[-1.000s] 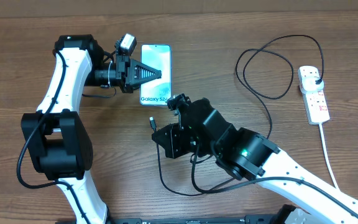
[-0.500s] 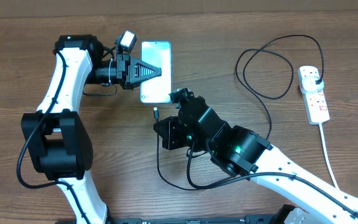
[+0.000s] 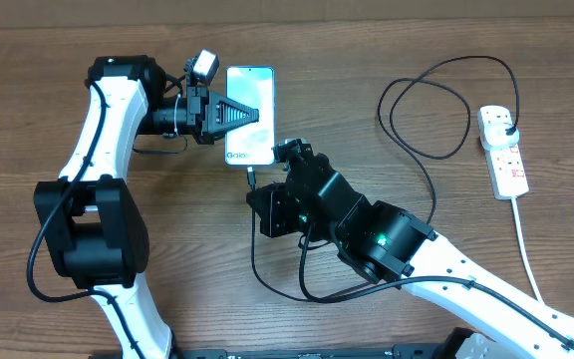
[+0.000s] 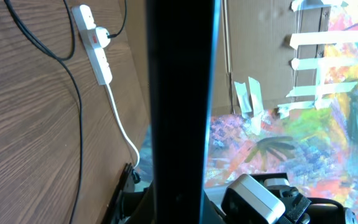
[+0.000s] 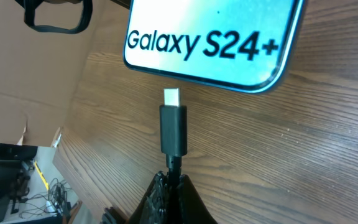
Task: Plug charger to phone and switch on socket
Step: 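Bring the held plug up under the phone's bottom port, then push the USB-C plug upward into the phone's charging port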
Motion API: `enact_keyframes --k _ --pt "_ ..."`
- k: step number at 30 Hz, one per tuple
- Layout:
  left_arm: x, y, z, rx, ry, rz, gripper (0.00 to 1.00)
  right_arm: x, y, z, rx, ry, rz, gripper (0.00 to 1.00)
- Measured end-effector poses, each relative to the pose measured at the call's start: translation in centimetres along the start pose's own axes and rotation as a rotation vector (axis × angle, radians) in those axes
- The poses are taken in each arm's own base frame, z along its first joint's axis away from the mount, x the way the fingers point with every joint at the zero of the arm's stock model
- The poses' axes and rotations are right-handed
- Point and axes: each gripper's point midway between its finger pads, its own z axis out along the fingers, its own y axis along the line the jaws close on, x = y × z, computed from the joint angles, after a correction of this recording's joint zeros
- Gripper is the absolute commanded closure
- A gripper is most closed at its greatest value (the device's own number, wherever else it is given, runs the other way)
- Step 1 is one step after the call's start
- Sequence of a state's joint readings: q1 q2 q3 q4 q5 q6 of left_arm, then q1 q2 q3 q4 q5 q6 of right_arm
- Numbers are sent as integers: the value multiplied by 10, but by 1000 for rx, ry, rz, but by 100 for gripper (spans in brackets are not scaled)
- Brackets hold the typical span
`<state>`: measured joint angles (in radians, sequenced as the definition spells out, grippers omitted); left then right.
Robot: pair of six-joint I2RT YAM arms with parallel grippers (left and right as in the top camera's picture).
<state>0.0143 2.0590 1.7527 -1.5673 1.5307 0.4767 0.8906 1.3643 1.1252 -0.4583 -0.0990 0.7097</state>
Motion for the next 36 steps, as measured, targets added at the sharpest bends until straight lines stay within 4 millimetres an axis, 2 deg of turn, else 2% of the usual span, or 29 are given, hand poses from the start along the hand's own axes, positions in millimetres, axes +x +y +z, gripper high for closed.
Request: enact_keyframes --k 28,36 --pt "-1 -1 0 7 -3 -60 96 -8 -2 0 16 -41 -4 96" --pt "-2 -3 0 21 -10 -60 96 -15 7 0 -18 -72 -10 96"
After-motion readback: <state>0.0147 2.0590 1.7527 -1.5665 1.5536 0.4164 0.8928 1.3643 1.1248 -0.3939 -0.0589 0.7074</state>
